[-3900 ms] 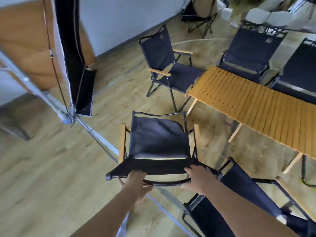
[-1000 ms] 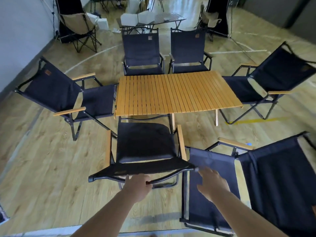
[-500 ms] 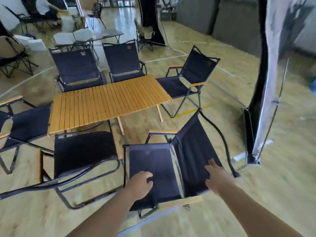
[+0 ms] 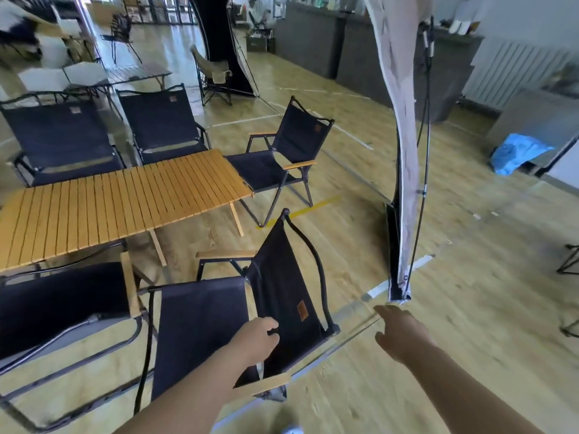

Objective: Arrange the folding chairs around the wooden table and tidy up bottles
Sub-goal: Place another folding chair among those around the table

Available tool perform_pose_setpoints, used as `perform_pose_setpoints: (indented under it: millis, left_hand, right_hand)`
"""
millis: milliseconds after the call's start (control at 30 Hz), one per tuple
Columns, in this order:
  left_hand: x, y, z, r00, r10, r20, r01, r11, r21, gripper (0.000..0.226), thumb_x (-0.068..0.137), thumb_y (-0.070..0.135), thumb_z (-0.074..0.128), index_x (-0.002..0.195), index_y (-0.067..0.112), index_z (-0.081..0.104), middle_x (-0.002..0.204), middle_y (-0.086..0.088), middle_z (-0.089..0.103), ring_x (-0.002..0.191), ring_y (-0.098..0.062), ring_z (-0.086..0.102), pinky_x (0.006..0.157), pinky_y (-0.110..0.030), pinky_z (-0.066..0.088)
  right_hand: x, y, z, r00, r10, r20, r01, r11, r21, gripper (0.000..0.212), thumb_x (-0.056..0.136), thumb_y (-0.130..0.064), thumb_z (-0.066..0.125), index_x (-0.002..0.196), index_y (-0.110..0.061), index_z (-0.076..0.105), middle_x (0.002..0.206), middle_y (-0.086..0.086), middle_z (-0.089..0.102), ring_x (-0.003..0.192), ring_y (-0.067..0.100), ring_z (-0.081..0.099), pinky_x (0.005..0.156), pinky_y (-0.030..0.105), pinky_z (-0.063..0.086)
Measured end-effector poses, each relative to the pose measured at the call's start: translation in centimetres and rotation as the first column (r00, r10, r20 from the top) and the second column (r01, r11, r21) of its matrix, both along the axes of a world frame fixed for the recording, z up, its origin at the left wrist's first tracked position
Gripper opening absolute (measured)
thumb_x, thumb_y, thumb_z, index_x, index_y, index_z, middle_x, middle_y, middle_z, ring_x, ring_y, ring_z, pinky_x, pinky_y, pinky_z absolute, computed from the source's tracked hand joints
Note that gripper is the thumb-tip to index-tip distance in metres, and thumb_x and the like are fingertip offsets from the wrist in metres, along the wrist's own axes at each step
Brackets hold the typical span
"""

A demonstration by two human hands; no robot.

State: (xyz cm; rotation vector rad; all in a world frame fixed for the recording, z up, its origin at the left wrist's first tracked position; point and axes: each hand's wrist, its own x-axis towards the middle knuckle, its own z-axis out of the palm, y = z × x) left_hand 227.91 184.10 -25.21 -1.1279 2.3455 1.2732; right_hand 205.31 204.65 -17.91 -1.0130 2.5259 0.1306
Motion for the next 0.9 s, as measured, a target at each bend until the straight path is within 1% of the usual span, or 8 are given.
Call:
perform_pose_setpoints:
  millis: [167, 300, 400, 533, 667, 767, 833, 900]
  left_hand:
    - [-4.8, -2.5, -1.9, 0.993, 0.119, -0.007, -0.118, 0.991, 0.056, 0.047, 0.099, 0.031, 0.047, 0.145, 0.020, 0.044, 0.147, 0.000, 0.048, 0.132, -0.018, 0.047, 0.106, -0.028, 0.039]
    - [-8.4, -4.5, -3.6, 0.963, 0.270, 0.022, -0.269, 0.947, 0.177, 0.057, 0.094, 0.042, 0.051, 0.146, 0.020, 0.044, 0.142, 0.000, 0.052, 0.109, -0.018, 0.059, 0.092, -0.027, 0.047]
    - [-10.7, -5.5, -4.1, 0.947, 0.311, 0.079, -0.321, 0.918, 0.233, 0.069, 0.090, 0.055, 0.051, 0.148, 0.021, 0.039, 0.148, 0.001, 0.046, 0.126, -0.016, 0.050, 0.099, -0.025, 0.040]
    - [-12.8, -6.5, -4.8, 0.923, 0.358, 0.142, -0.384, 0.883, 0.269, 0.080, 0.080, 0.068, 0.050, 0.147, 0.026, 0.038, 0.147, 0.004, 0.044, 0.130, -0.015, 0.046, 0.102, -0.027, 0.037]
    - [-14.4, -6.9, -5.0, 0.871, 0.459, 0.176, -0.492, 0.823, 0.284, 0.088, 0.073, 0.074, 0.050, 0.147, 0.027, 0.039, 0.149, 0.006, 0.043, 0.132, -0.013, 0.046, 0.104, -0.025, 0.037]
    - [-15.3, -7.1, -5.0, 0.803, 0.564, 0.194, -0.596, 0.744, 0.301, 0.085, 0.079, 0.071, 0.051, 0.150, 0.026, 0.036, 0.152, 0.006, 0.039, 0.136, -0.013, 0.042, 0.108, -0.027, 0.035]
    - [-16.0, -6.8, -4.9, 0.745, 0.639, 0.193, -0.665, 0.687, 0.293, 0.085, 0.081, 0.071, 0.051, 0.150, 0.024, 0.036, 0.153, 0.005, 0.039, 0.137, -0.014, 0.041, 0.109, -0.029, 0.034]
    - [-17.0, -6.1, -4.9, 0.659, 0.724, 0.204, -0.749, 0.603, 0.275, 0.085, 0.082, 0.070, 0.051, 0.150, 0.022, 0.036, 0.152, 0.003, 0.040, 0.136, -0.015, 0.042, 0.107, -0.029, 0.035]
  right_hand:
    - [-5.2, -4.9, -0.6, 0.994, 0.109, 0.011, -0.109, 0.994, -0.006, 0.062, 0.095, -0.029, 0.051, 0.153, -0.033, 0.029, 0.150, -0.010, 0.040, 0.136, 0.017, 0.042, 0.100, 0.033, 0.045]
    - [-9.8, -11.5, -0.8, 0.962, 0.272, 0.007, -0.272, 0.961, 0.043, 0.063, 0.096, -0.029, 0.052, 0.154, -0.031, 0.027, 0.153, -0.007, 0.037, 0.139, 0.020, 0.039, 0.106, 0.038, 0.043]
    - [-12.7, -17.0, -0.6, 0.918, 0.398, -0.003, -0.395, 0.913, 0.096, 0.065, 0.095, -0.025, 0.053, 0.154, -0.032, 0.027, 0.154, -0.005, 0.037, 0.138, 0.022, 0.038, 0.107, 0.039, 0.041]
    - [-15.0, -23.4, -1.6, 0.836, 0.549, 0.013, -0.547, 0.829, 0.113, 0.067, 0.094, -0.017, 0.051, 0.153, -0.030, 0.025, 0.154, -0.004, 0.035, 0.138, 0.022, 0.038, 0.105, 0.039, 0.042]
    - [-16.2, -27.9, -4.0, 0.699, 0.714, 0.034, -0.711, 0.690, 0.135, 0.075, 0.091, -0.009, 0.053, 0.156, -0.029, 0.021, 0.159, -0.002, 0.027, 0.144, 0.023, 0.029, 0.110, 0.040, 0.039]
    - [-16.8, -30.6, -6.2, 0.499, 0.865, 0.057, -0.856, 0.483, 0.183, 0.078, 0.091, -0.012, 0.058, 0.157, -0.027, 0.018, 0.165, 0.003, 0.014, 0.151, 0.025, 0.014, 0.120, 0.047, 0.024]
    - [-17.8, -32.7, -7.4, 0.371, 0.927, 0.061, -0.911, 0.350, 0.218, 0.081, 0.091, -0.014, 0.060, 0.158, -0.029, 0.015, 0.166, 0.003, 0.009, 0.153, 0.024, 0.007, 0.121, 0.050, 0.015]
    - [-18.8, -35.1, -8.2, 0.273, 0.959, 0.081, -0.937, 0.245, 0.251, 0.083, 0.092, -0.019, 0.061, 0.158, -0.030, 0.012, 0.167, 0.003, 0.005, 0.153, 0.024, 0.003, 0.121, 0.051, 0.010]
